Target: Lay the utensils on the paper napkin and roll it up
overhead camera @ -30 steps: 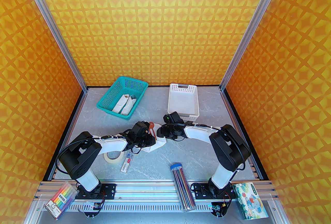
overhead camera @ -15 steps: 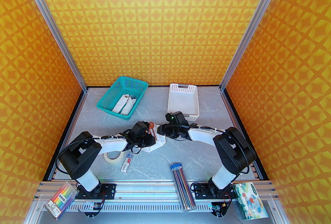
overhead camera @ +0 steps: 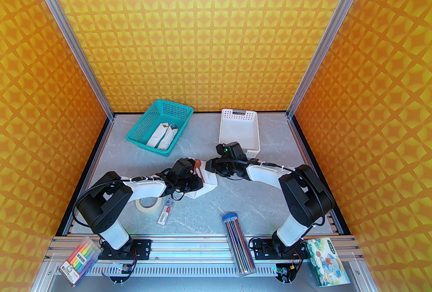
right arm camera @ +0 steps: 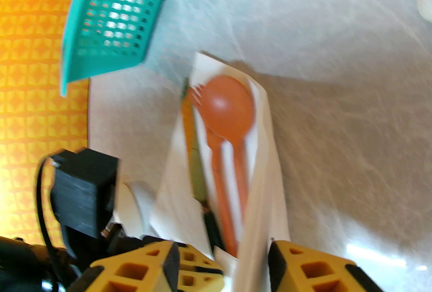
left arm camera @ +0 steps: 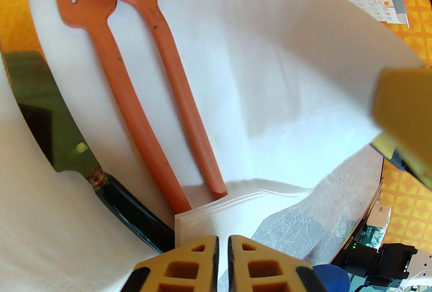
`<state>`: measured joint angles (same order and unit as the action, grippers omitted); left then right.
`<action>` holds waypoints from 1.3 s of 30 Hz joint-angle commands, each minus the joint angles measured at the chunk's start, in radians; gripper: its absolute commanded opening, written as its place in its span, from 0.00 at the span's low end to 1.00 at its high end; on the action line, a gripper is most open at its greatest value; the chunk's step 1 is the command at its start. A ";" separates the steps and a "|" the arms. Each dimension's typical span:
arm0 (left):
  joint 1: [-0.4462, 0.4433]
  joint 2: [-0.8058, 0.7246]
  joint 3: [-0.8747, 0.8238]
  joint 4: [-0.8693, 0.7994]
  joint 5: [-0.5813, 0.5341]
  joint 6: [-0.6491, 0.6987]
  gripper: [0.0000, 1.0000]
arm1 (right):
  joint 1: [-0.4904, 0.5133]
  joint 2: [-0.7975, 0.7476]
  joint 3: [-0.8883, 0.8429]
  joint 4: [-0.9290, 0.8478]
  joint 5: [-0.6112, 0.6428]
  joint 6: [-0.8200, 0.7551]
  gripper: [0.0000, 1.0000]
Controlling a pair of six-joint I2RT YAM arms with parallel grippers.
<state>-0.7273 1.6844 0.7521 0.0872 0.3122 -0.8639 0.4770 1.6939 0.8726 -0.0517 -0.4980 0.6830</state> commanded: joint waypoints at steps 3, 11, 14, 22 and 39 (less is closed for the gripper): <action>0.003 0.021 0.019 0.002 -0.016 -0.007 0.14 | -0.003 -0.041 0.036 -0.107 0.068 -0.074 0.41; 0.003 0.023 0.020 0.003 -0.016 -0.009 0.14 | -0.003 -0.064 0.074 -0.202 0.125 -0.138 0.27; 0.003 0.026 0.020 0.003 -0.016 -0.010 0.14 | -0.003 -0.071 0.074 -0.196 0.112 -0.140 0.18; 0.003 0.027 0.018 0.012 -0.016 -0.020 0.14 | -0.002 -0.053 0.063 -0.130 -0.008 -0.114 0.08; 0.003 0.026 0.012 0.019 -0.016 -0.023 0.13 | 0.076 0.049 0.045 0.049 -0.098 0.033 0.08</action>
<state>-0.7273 1.6962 0.7525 0.0952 0.3122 -0.8825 0.5396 1.7180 0.9226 -0.0444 -0.5800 0.6815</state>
